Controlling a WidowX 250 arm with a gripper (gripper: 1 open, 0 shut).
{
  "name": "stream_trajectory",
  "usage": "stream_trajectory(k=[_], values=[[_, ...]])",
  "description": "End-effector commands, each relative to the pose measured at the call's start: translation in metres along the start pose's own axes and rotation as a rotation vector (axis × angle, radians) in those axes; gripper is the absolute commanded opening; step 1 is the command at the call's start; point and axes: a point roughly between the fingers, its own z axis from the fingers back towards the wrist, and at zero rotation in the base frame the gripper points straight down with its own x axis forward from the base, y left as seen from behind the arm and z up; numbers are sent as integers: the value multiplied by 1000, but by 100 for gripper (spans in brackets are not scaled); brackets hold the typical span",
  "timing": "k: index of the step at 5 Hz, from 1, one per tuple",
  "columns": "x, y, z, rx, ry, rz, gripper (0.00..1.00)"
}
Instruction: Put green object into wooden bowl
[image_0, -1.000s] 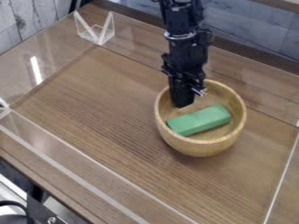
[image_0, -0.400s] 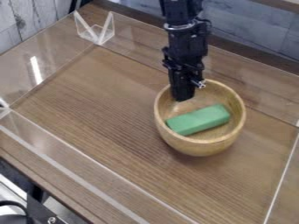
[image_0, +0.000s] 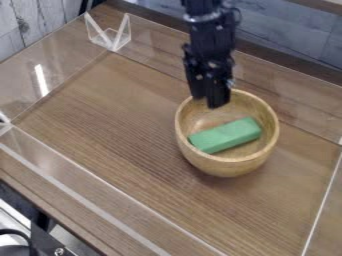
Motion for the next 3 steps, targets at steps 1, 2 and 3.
stream_trajectory(k=[1,2,3], values=[[6,9,44,64,-120,67,100],[5,17,52,105,-178,190,100],[1,22,56,142,-219,273,100]])
